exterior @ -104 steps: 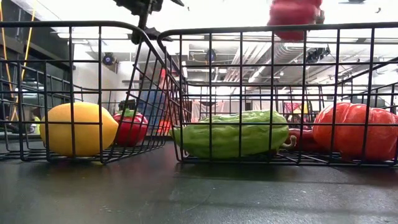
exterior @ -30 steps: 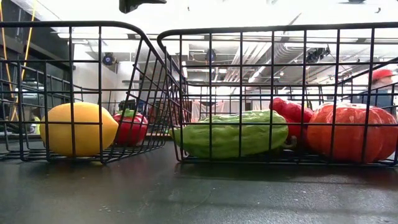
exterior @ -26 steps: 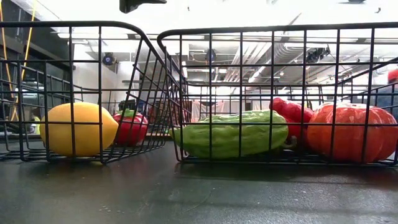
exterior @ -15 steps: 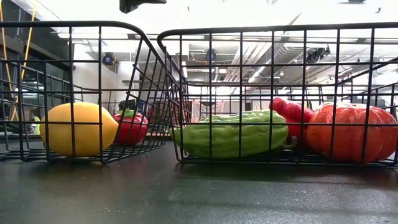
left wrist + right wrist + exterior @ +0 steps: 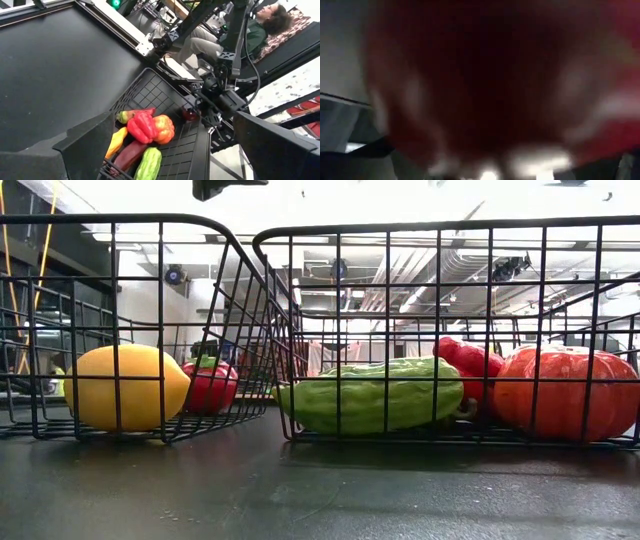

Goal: Sort produce into baskets
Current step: Put the red apple into the left wire basket

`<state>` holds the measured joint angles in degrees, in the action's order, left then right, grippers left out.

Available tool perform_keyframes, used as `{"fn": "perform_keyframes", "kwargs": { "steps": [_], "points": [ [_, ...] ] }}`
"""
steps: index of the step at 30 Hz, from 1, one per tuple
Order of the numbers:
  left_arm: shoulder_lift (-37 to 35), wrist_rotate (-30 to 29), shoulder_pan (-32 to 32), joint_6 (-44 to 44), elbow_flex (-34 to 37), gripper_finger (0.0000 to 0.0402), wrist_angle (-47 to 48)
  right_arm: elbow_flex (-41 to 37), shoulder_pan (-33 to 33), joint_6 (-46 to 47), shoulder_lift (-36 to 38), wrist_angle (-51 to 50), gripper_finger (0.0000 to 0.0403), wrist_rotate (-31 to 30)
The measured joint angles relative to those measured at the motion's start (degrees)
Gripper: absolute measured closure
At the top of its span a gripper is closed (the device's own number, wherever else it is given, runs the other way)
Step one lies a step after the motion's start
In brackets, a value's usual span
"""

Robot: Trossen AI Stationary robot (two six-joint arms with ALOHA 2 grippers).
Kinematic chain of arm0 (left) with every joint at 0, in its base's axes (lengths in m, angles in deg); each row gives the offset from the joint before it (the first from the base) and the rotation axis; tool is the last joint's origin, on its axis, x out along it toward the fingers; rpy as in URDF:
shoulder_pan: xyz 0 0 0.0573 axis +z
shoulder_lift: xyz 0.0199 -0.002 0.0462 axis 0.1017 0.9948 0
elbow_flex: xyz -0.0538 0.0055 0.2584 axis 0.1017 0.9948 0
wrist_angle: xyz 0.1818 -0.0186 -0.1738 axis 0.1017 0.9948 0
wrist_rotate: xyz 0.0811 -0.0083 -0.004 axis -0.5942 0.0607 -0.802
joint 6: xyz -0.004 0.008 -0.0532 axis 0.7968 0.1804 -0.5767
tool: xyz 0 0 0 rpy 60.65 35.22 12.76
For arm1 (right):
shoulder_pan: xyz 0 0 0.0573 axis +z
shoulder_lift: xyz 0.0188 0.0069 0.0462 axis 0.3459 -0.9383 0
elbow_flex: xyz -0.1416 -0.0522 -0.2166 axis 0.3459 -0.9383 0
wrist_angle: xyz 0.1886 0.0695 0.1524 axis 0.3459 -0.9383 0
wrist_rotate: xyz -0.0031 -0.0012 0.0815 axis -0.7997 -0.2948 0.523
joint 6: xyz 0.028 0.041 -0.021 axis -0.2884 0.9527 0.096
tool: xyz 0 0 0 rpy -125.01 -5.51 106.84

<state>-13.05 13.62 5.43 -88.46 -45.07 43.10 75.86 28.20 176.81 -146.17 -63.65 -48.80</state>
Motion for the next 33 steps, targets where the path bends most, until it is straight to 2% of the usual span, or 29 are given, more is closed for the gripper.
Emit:
{"fn": "perform_keyframes", "kwargs": {
  "steps": [6,9,14,19,22,27,33],
  "points": [
    [0.0,1.0,0.0,-0.1,0.0,0.0006,-0.1,3.0,0.0,2.2,0.4,-1.3,0.0029,-1.4],
    [0.0,2.3,0.0,-0.1,0.0,0.0006,-0.1,6.3,0.0,1.7,1.4,-5.1,0.0029,-3.0],
    [0.0,2.5,0.0,0.0,0.0,0.0006,-0.1,14.0,0.0,-7.7,2.0,-19.9,0.0029,-4.5],
    [0.0,2.5,0.0,0.5,0.0,0.0006,-0.1,16.7,-0.6,-5.5,2.0,-32.9,0.0029,-5.8],
    [0.0,2.5,0.0,0.5,0.0,0.0006,0.0,15.2,-0.8,-3.2,2.0,-31.9,0.0029,-8.2],
    [0.0,2.5,0.0,0.0,0.0,0.0006,0.0,15.5,-1.0,-13.1,2.0,-29.8,0.0029,-15.1],
    [0.0,2.5,0.0,-0.6,0.0,0.0006,0.0,15.3,-1.4,-12.3,2.0,-29.6,0.0029,-17.2]
  ]
}}
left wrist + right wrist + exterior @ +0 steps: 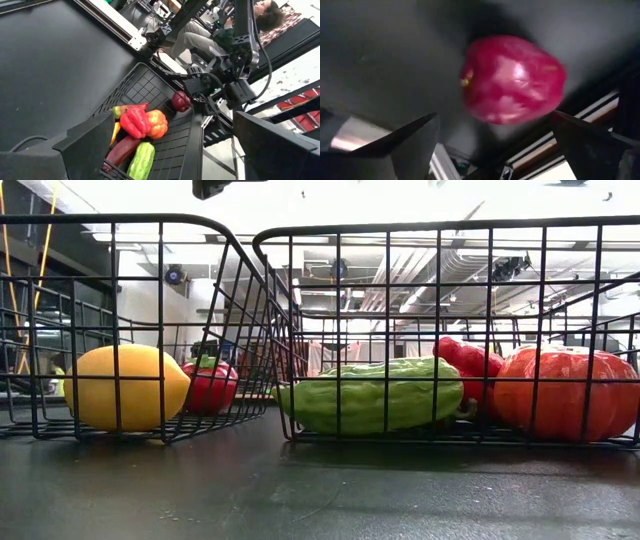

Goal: Sort produce into baskets
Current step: Put the red apple into the left wire basket

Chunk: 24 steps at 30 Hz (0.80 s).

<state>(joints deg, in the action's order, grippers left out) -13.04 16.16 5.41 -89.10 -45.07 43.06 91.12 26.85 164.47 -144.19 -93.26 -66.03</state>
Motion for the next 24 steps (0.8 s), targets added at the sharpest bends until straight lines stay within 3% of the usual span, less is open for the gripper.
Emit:
{"fn": "perform_keyframes", "kwargs": {
  "steps": [6,18,24],
  "points": [
    [0.0,0.0,0.0,-0.9,0.0,0.0006,0.0,-3.8,-0.2,8.4,-0.1,1.8,0.0029,-1.4],
    [0.0,0.0,0.0,-1.0,0.0,0.0006,0.0,-4.0,-0.2,-9.1,-0.8,3.8,0.0029,-3.9],
    [0.0,0.0,0.0,-1.0,0.0,0.0006,0.0,-4.0,-0.2,-18.4,-5.0,5.1,0.0029,-3.6]
  ]
}}
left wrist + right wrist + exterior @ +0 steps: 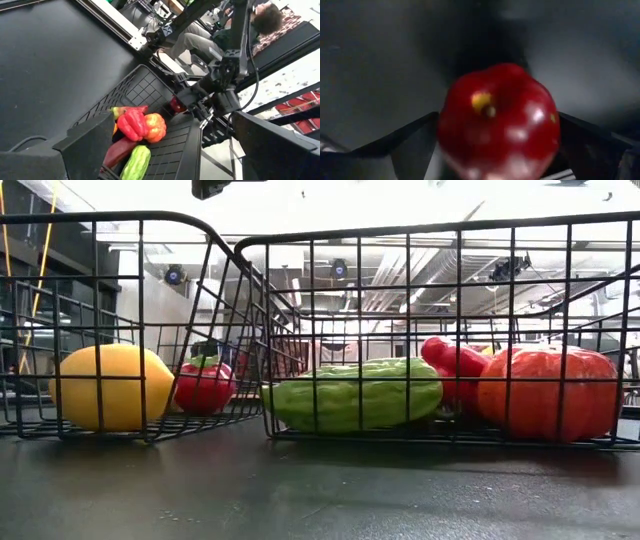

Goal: Sort produce into baskets
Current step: Put the red apple into the left wire basket

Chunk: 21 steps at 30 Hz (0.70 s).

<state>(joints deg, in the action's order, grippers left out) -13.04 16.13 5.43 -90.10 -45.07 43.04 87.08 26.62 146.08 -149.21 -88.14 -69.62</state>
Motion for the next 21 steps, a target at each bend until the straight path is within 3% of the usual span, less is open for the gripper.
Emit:
{"fn": "perform_keyframes", "kwargs": {
  "steps": [6,12,21],
  "points": [
    [0.0,0.0,0.0,-0.1,0.0,0.0006,0.0,0.0,0.0,0.9,-5.3,0.2,0.0029,1.3],
    [0.0,0.0,0.0,-0.9,0.0,0.0006,0.0,1.1,0.1,-0.4,-5.7,-1.3,0.0034,3.8],
    [-2.8,4.2,1.6,-1.5,0.0,0.0006,-2.0,14.2,0.6,-7.0,-0.9,-24.5,0.0155,0.9]
  ]
}}
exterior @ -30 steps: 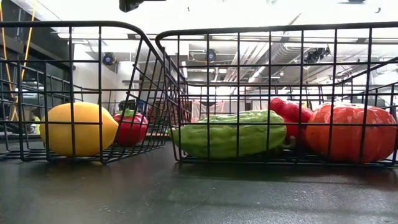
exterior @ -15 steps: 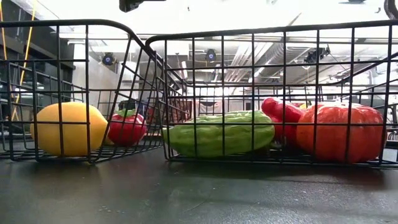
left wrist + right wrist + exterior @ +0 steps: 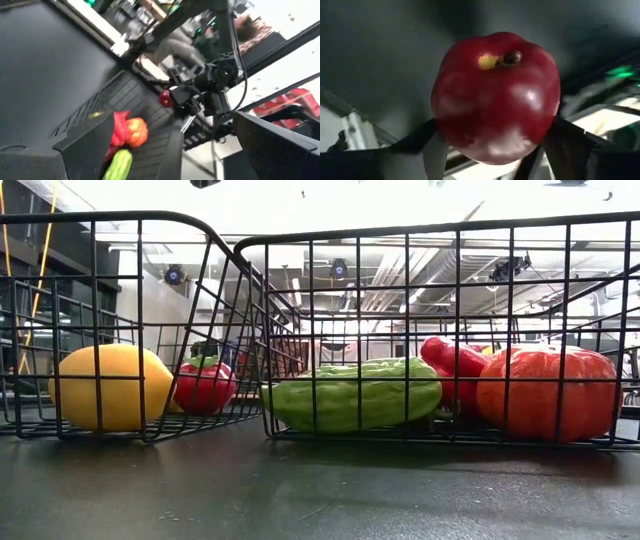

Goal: Sort produce into baskets
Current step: Put the red apple into the left wire basket

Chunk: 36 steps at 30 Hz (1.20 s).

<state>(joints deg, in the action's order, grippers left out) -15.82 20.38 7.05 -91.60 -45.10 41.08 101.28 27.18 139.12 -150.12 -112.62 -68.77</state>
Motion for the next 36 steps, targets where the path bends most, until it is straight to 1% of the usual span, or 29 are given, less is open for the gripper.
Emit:
{"fn": "perform_keyframes", "kwargs": {
  "steps": [3,5,7,8,10,13,17,20,22,24,26,29,30,33,34,36],
  "points": [
    [-1.9,0.1,0.3,0.0,-0.1,0.0006,-0.4,6.4,-0.4,1.4,2.0,-8.4,0.0155,-6.1],
    [-3.0,0.1,0.3,0.0,-0.1,0.0006,0.6,10.4,-1.3,4.2,3.4,-10.8,0.0155,-12.9],
    [-3.7,0.1,-0.4,-0.2,-0.1,0.0006,2.8,13.5,-2.8,6.3,4.6,-9.8,0.0155,-21.4],
    [-3.9,0.1,-0.9,-0.8,-0.1,0.0006,4.5,14.5,-3.8,6.5,4.8,-8.4,0.0155,-25.7],
    [-4.0,0.1,-2.3,-1.8,-0.1,0.0006,7.6,15.9,-6.7,4.3,4.9,-2.4,0.0155,-32.3],
    [-4.0,-0.4,-5.1,-2.5,-0.1,0.0006,9.4,15.9,-12.6,-6.7,4.0,11.9,0.0155,-36.8],
    [-4.0,-1.4,-8.1,-1.9,-0.1,0.0006,7.8,15.8,-20.6,-25.6,0.0,36.1,0.0153,-37.9],
    [-4.4,-1.5,-9.3,-0.7,-0.1,0.0006,5.9,15.8,-25.8,-36.7,-3.4,55.8,0.0148,-35.4],
    [-5.2,-1.6,-9.7,0.3,-0.1,0.0006,5.0,15.8,-28.6,-40.9,-6.0,66.3,0.0145,-32.8],
    [-6.2,-1.5,-9.7,0.6,-0.1,0.0006,4.8,15.8,-30.7,-43.0,-8.4,73.8,0.0144,-29.8],
    [-7.5,-1.5,-9.7,0.6,0.0,0.0006,4.9,15.8,-32.1,-43.9,-10.7,77.5,0.0143,-29.1],
    [-10.1,-1.6,-9.7,0.6,0.0,0.0006,4.9,15.9,-33.7,-43.1,-13.4,78.0,0.0143,-28.7],
    [-11.0,-1.6,-9.7,0.6,0.0,0.0006,4.9,15.9,-34.1,-41.2,-14.1,78.0,0.0143,-28.7],
    [-13.5,-2.1,-9.7,0.9,0.0,0.0006,5.0,15.9,-35.1,-30.6,-15.7,78.0,0.0142,-29.7],
    [-14.3,-2.6,-9.7,1.3,0.0,0.0006,5.0,15.9,-35.4,-28.4,-16.0,77.6,0.0142,-29.8],
    [-15.5,-3.9,-9.7,2.1,0.0,0.0006,5.0,15.9,-35.7,-28.2,-16.5,77.4,0.0142,-29.8]
  ]
}}
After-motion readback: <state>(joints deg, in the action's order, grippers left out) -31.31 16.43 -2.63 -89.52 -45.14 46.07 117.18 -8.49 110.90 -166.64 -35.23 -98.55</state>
